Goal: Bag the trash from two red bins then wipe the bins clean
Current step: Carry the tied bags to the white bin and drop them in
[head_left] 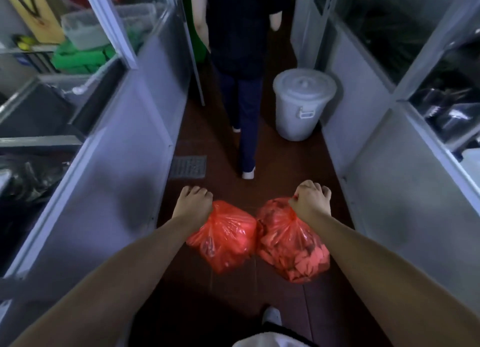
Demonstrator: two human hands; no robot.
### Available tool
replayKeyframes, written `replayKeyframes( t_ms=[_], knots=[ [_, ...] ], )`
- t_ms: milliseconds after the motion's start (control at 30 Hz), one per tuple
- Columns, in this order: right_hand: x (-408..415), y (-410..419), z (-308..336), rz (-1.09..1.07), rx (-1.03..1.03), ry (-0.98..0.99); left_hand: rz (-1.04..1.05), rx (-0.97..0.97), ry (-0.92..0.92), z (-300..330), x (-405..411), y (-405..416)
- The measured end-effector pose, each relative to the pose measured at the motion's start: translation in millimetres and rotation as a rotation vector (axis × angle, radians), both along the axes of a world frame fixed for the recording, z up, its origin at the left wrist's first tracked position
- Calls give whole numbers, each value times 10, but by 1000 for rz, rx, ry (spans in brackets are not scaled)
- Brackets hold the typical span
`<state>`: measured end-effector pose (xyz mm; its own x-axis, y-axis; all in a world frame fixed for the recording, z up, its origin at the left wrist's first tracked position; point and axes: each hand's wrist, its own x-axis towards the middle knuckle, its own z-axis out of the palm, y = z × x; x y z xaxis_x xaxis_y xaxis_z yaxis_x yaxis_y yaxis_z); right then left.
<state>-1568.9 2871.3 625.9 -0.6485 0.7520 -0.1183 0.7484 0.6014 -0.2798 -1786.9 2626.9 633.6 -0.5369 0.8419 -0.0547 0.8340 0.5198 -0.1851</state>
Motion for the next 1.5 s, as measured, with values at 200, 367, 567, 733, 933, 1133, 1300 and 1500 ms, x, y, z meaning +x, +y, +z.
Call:
replayKeyframes(
  t_ms=[200, 367, 567, 733, 933, 1133, 1300, 1500],
  knots=[
    [-1079, 872, -35, 16, 3, -31, 68, 52, -6, 87, -1059, 823],
    [-2008, 1618, -154, -23, 15, -12, 44, 63, 0, -19, -2101, 1624],
    [-2994, 2166, -296, -76, 50, -90, -90, -44, -62, -120, -3253, 2357],
    [-3805, 2722, -185, -203, 10, -54, -186, -71, -45, -42, -4227, 3223],
    [-4535, 3544, -338, -263, 19, -48, -381, -145, 19, -200, -5076, 4340],
    [-5211, 4529, -593, -302, -40, -48, -475, -229, 26, -312, -5802, 5430],
    [-5679, 5243, -614, -332, -64, -101, -562, -237, 30, -269, -6316, 6357],
    [-6056, 5747, -807, -459, -129, -145, -707, -255, -36, -550, -6804, 7282]
  ],
)
